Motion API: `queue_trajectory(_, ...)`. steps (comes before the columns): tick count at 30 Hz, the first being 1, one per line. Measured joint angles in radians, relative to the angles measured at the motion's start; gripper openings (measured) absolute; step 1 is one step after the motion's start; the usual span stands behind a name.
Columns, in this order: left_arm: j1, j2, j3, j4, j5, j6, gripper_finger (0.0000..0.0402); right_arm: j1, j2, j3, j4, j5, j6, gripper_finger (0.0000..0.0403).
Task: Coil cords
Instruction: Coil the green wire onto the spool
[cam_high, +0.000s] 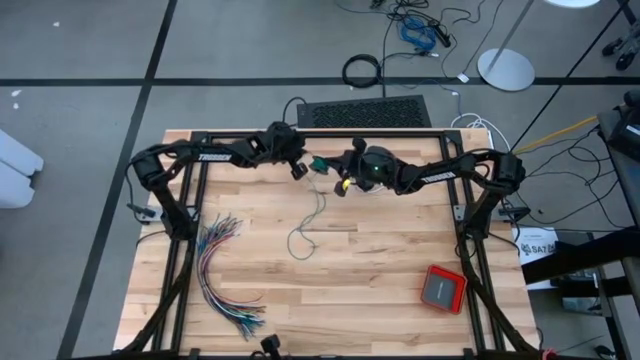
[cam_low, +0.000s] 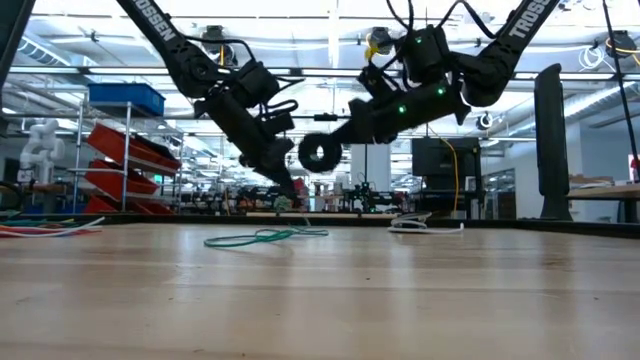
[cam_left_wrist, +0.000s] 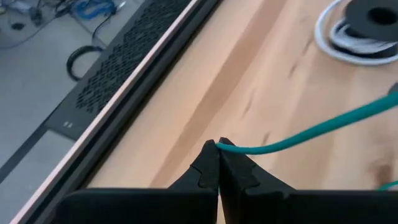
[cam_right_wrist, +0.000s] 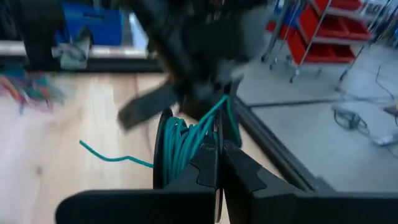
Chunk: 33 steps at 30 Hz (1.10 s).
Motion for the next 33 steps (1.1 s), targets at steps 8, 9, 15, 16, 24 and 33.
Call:
queue_trajectory(8,-0.051,0.001,0.0,0.086,0.006,-0.017,0.0,-0.002,0.0,0.0,0.163,-0.061,0.086,0.0)
queue_trajectory(9,-0.057,0.003,0.0,0.103,0.006,-0.017,0.0,-0.003,0.0,0.0,0.175,-0.069,0.097,0.0)
queue_trajectory(15,-0.072,0.018,-0.001,0.156,0.011,-0.065,0.0,-0.003,0.0,-0.001,0.24,-0.073,0.165,0.0)
queue_trajectory(16,-0.074,0.018,-0.001,0.162,0.011,-0.075,0.0,-0.003,0.0,-0.002,0.257,-0.069,0.173,0.0)
queue_trajectory(24,-0.08,0.018,-0.001,0.297,0.01,-0.195,0.0,0.006,-0.002,0.0,0.38,0.053,0.172,0.0)
queue_trajectory(33,-0.079,0.03,-0.002,0.405,0.059,-0.281,0.0,0.006,-0.004,0.001,0.331,0.115,0.156,0.0)
